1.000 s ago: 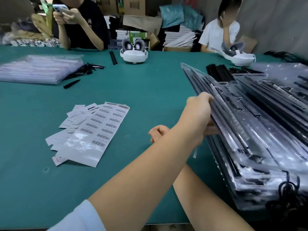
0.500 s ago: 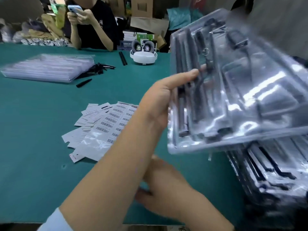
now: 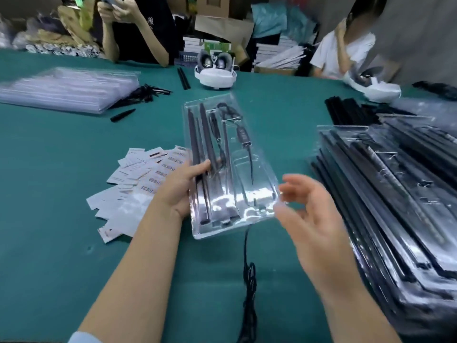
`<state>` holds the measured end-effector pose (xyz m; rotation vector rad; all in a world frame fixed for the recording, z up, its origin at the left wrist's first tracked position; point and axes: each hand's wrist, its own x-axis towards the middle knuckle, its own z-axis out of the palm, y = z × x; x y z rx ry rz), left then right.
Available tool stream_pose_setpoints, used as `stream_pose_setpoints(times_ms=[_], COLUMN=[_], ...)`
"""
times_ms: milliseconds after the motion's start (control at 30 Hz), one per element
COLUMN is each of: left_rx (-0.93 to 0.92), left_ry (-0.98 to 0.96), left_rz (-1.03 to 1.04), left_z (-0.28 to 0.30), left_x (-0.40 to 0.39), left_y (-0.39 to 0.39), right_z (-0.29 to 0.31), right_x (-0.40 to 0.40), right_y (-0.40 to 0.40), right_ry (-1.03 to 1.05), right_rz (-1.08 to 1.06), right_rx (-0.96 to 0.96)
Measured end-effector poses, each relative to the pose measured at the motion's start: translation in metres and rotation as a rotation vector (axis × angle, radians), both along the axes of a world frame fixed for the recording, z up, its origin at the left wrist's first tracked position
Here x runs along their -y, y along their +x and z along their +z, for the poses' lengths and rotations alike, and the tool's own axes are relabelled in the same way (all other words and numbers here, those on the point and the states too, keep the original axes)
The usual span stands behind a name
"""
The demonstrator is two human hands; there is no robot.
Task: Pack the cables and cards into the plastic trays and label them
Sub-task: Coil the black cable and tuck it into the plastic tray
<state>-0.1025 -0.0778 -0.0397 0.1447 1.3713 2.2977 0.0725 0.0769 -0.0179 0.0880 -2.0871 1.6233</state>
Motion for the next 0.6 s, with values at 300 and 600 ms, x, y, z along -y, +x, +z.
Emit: stream_pose_setpoints(times_ms=[300,600], left_rx=[-0.186,-0.524], left_ry=[-0.363,-0.830], left_rz=[-0.078,0.289], left_z=[-0.010,-0.032], left_x=[-0.007,-0.024], left_y=[0.001,0.021], right_z=[-0.035,-0.056], right_x=[-0.039,-0.033], right_y=[-0.081,-0.078], right_ry=[0.023,0.107], right_rz=[-0.299,-0.307], right_rx=[0.540,0.560])
